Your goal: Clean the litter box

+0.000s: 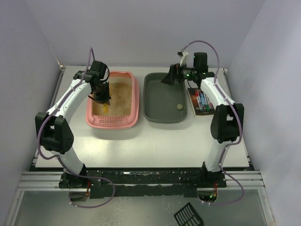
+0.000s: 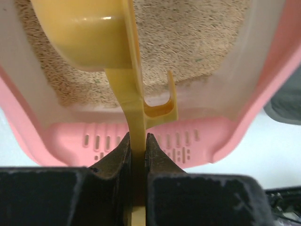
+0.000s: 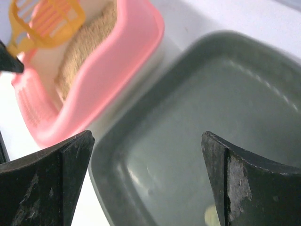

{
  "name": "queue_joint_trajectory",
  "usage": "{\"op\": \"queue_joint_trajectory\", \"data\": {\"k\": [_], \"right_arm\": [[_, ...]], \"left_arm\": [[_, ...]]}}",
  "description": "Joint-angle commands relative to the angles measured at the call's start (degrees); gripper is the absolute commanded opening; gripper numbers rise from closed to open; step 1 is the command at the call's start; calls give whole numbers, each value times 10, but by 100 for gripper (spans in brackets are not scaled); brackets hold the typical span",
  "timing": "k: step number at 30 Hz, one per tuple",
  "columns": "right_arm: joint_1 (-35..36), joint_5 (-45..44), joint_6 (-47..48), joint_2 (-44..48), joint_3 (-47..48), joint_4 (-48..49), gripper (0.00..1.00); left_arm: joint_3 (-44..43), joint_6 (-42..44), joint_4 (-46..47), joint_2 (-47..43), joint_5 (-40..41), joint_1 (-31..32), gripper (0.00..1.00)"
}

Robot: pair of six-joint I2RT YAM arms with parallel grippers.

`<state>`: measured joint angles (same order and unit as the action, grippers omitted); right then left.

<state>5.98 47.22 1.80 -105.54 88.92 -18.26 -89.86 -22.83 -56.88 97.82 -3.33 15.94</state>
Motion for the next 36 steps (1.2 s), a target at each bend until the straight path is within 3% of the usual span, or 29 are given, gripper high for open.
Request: {"op": "queue_joint_trajectory", "data": {"k": [1, 8, 16, 21, 36], "right_arm": [[40, -11, -130, -83, 86, 83, 100], [155, -185, -163, -164, 155, 96, 100], [187, -250, -208, -267, 313, 34, 100], [220, -340, -187, -305, 371, -6, 100], [254, -364, -189, -340, 387, -26, 100]], "left_arm": [[-21, 20, -16, 15, 80, -4, 7], [0, 15, 25, 41, 59, -4, 7], [4, 42, 58, 72, 37, -5, 7], [6, 51, 95, 85, 4, -15, 7], [-16, 94, 106, 135, -2, -46, 7]]}}
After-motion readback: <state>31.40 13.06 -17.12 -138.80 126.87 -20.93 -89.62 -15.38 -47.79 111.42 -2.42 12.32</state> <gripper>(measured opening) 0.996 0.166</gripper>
